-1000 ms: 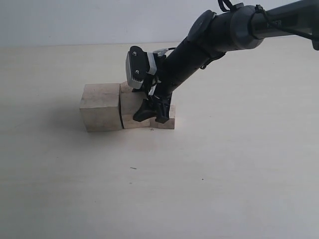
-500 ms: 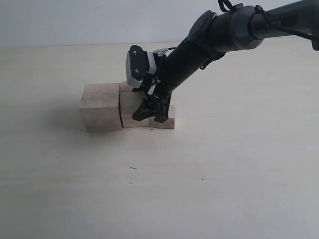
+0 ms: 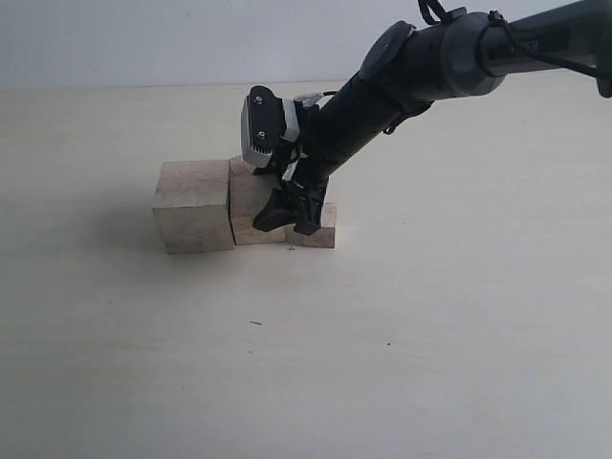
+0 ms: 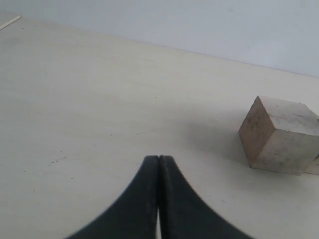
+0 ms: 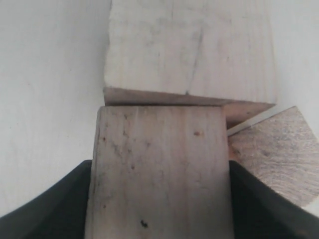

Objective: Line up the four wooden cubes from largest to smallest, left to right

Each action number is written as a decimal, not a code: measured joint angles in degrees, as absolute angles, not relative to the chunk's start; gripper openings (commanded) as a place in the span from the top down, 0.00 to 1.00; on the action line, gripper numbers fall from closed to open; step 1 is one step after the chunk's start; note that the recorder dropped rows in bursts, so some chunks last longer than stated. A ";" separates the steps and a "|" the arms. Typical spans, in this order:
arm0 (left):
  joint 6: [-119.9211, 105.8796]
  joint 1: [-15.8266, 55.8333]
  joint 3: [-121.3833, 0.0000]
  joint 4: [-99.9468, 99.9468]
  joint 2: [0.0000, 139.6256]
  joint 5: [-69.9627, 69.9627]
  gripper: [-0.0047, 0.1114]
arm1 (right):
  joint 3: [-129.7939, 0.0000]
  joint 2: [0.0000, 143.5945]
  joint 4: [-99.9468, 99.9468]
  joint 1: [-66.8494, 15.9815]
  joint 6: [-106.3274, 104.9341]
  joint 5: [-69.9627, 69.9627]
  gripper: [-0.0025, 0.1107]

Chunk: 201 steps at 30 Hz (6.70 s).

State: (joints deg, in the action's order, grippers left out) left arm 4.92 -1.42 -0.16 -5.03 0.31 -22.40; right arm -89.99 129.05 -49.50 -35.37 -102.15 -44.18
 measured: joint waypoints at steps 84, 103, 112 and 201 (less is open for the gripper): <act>4.92 -1.42 -0.16 -5.03 0.31 -22.40 0.96 | -101.48 134.54 -40.70 -36.80 -49.36 -35.07 0.98; 4.92 -1.42 -0.16 -5.03 0.31 -22.40 0.96 | -102.00 134.19 -30.53 -36.68 -36.15 -33.79 0.98; 4.92 -1.42 -0.16 -5.03 0.31 -22.40 0.96 | -102.15 133.73 -13.62 -36.17 -18.09 -31.70 0.98; 4.92 -1.42 -0.16 -5.03 0.31 -22.37 0.96 | -101.95 131.58 -26.32 -29.56 -71.51 -67.41 0.98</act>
